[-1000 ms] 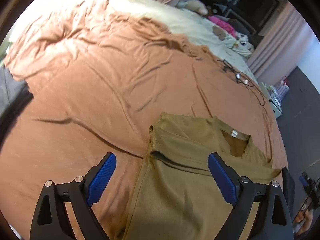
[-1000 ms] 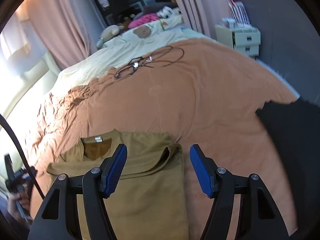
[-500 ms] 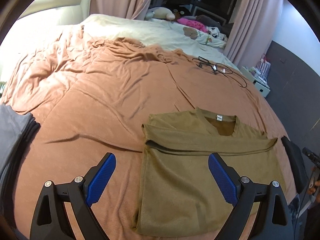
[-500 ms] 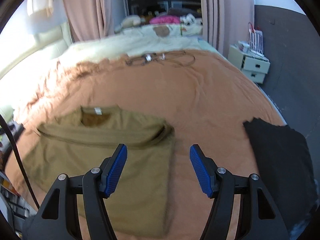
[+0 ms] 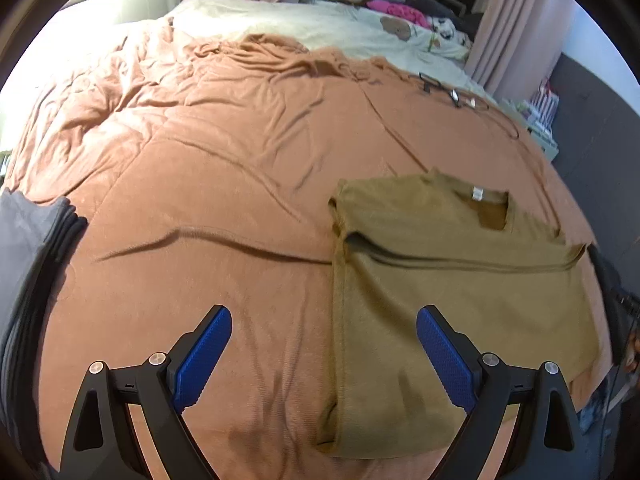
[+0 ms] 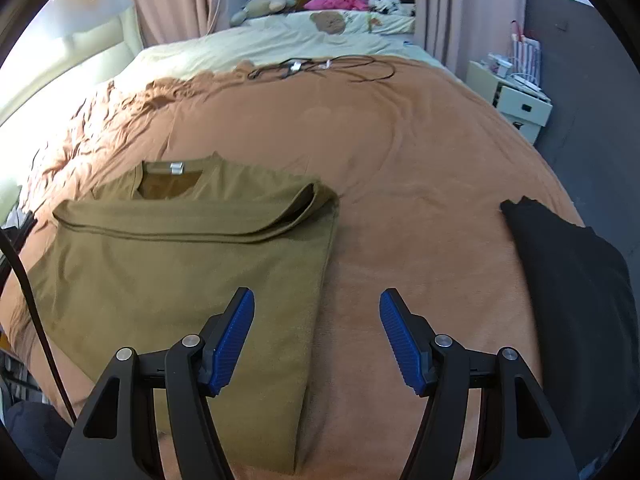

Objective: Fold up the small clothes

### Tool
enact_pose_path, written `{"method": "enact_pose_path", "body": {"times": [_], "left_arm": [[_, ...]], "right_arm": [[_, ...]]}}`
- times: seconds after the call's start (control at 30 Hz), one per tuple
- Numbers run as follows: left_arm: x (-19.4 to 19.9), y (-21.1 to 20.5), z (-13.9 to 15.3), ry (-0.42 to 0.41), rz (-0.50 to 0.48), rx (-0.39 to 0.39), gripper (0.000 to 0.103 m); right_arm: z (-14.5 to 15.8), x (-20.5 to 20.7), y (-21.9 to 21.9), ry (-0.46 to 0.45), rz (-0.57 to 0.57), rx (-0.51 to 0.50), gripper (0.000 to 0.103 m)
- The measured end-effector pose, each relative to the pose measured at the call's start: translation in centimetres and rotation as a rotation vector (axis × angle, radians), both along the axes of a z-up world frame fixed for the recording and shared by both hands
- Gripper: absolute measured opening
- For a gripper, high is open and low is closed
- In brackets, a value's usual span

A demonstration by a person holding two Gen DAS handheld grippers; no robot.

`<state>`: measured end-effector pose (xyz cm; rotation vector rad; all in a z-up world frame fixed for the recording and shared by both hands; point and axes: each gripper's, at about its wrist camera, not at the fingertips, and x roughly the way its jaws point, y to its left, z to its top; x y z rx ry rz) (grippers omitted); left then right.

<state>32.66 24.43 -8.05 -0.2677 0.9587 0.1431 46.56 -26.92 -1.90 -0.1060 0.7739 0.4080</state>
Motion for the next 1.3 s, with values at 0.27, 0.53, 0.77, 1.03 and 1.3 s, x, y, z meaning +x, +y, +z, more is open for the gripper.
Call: {"method": "enact_pose_path", "body": {"times": [0.27, 0.53, 0.77, 1.03, 1.3], "left_arm": [[3.5, -1.1, -2.6, 0.028, -0.098, 0.052, 0.095], [8.1, -2.0, -5.8, 0.142, -0.176, 0.182, 0.092], [11.0, -1.6, -7.6, 0.218, -0.200, 0.287, 0.089], [14.4, -0.6, -7.3, 0.175, -0.161, 0.313, 0.085], [17.9, 1.3, -6.3, 0.117, -0.049, 0.280, 0.075]], "right_arm": [[-2.2, 4.0, 2.0, 0.032, 0.007, -0.044, 0.064], [-4.5, 8.0, 4.5, 0.046, 0.023, -0.093, 0.064], [-6.0, 11.3, 5.9, 0.056, 0.029, -0.161, 0.057], [-6.1, 14.2, 5.9, 0.057, 0.014, -0.084, 0.045], [-6.4, 17.1, 5.0, 0.097, -0.031, 0.036, 0.024]]}}
